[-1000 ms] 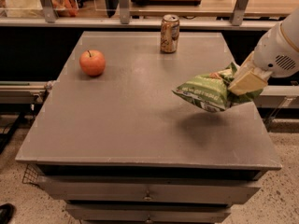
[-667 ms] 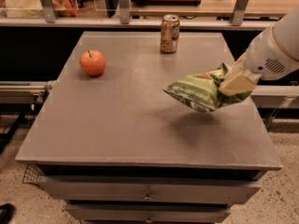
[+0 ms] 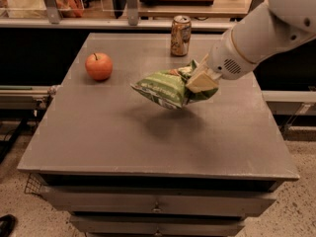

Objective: Move green jalapeno chip bag near apple

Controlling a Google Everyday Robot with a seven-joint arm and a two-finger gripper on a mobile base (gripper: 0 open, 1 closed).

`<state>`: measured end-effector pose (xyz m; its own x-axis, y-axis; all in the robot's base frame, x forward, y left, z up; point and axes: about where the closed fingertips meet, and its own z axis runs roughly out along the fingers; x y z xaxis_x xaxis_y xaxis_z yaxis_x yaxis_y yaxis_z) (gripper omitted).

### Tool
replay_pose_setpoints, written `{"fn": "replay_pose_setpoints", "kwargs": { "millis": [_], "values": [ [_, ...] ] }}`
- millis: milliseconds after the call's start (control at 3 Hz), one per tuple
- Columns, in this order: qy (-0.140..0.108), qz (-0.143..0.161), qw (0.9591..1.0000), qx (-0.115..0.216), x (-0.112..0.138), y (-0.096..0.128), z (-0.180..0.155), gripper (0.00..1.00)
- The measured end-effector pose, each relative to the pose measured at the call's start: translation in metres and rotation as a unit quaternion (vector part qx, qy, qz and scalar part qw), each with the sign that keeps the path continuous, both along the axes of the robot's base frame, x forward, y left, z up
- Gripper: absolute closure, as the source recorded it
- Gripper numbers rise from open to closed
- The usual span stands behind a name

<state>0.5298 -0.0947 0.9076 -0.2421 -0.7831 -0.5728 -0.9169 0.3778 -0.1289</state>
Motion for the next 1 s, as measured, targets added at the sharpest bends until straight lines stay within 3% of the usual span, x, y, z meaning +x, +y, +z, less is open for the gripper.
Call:
{"fn": "replay_pose_setpoints", "kwargs": {
  "millis": [333,1000],
  "values": [
    [-0.015,0.029,0.9994,0.011,0.020,0.038,-0.004,1.00],
    [-0.034,0.075,0.9963,0.025,0.067,0.077,-0.011,1.00]
  ]
}}
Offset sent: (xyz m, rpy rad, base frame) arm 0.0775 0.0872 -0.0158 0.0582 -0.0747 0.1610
